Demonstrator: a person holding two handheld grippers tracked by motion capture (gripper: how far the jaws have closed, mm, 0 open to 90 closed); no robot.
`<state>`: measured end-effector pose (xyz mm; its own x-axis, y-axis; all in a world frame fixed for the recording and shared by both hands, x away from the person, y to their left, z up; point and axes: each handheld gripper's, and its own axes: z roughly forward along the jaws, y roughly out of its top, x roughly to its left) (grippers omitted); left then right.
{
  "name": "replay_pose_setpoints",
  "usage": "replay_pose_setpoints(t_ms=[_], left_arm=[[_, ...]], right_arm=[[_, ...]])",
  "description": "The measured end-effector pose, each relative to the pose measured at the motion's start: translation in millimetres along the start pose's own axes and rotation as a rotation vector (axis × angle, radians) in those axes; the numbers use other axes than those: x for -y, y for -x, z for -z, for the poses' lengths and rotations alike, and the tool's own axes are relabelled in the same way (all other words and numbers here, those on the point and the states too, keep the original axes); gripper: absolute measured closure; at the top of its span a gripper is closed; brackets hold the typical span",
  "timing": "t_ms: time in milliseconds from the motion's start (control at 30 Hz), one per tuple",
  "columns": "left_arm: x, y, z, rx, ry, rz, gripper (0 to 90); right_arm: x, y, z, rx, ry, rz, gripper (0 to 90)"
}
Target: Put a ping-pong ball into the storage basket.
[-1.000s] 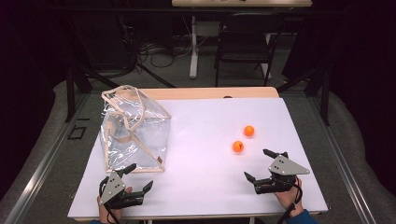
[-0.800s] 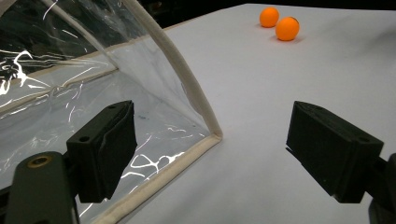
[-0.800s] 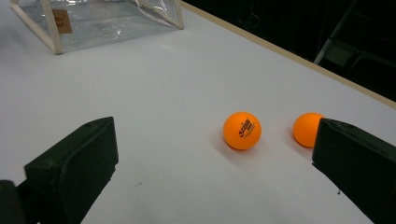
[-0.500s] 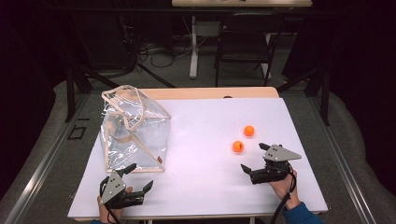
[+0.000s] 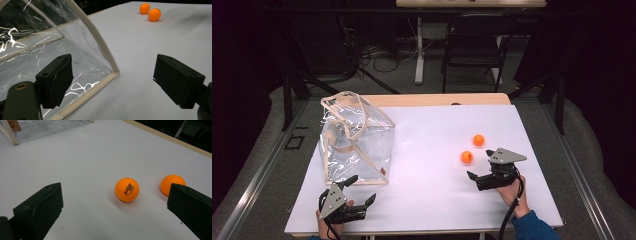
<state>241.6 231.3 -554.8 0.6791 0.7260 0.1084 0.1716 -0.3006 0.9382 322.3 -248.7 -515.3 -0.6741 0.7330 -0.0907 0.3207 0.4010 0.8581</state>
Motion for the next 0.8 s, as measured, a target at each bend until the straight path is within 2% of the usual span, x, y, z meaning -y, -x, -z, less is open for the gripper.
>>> replay_pose_setpoints(t_ms=[800], left_arm=[[0.4,0.1,-1.7,0.007,-0.005,-0.004,15.8]], right_arm=[[-8.3,16.6,-40.7,0.003,-0.098,-0.045,0.0]])
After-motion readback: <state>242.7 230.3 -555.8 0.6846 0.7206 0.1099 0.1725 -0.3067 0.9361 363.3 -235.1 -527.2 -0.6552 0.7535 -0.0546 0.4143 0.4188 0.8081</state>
